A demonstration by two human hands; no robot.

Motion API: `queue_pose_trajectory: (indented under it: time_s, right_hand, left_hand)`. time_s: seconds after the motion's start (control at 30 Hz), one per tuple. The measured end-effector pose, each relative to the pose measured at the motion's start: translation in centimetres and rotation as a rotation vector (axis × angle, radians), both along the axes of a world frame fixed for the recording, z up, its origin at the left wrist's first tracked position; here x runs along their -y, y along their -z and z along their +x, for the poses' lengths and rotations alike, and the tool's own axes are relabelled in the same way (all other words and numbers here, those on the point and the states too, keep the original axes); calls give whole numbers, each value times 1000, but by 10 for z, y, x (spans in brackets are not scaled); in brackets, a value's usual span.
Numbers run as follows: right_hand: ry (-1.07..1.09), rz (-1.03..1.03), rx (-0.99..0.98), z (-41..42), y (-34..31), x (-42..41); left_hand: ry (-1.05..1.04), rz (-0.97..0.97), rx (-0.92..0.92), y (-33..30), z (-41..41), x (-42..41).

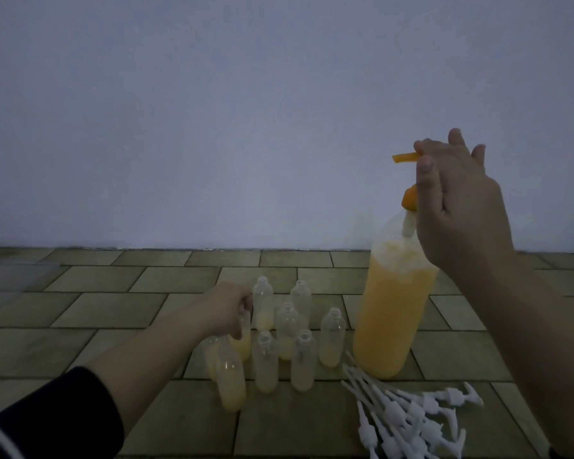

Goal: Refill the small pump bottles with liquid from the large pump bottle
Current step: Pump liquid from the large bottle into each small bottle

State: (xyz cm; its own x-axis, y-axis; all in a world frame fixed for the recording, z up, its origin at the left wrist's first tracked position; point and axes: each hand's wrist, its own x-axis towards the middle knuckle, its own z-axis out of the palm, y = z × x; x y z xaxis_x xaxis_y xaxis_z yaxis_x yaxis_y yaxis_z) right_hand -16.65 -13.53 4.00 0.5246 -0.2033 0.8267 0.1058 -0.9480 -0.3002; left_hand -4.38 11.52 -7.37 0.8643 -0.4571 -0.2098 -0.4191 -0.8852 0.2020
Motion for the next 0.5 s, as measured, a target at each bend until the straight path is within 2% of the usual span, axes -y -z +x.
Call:
queue_pose_trajectory:
  time_s: [0.23, 0.37, 0.4, 0.5]
  right_hand:
    - [-4, 1, 6, 0, 0, 0]
    - [-10, 9, 12, 1, -1, 1]
    - [-8, 8, 10, 1, -1, 1]
    - [-1, 5, 11, 2, 0, 1]
  left_hand:
    - [42, 36, -38, -13, -1, -10]
    - [51, -208, 53, -38, -17, -7]
    - [91, -198, 71, -42, -24, -3]
    - [208, 123, 100, -38, -43, 8]
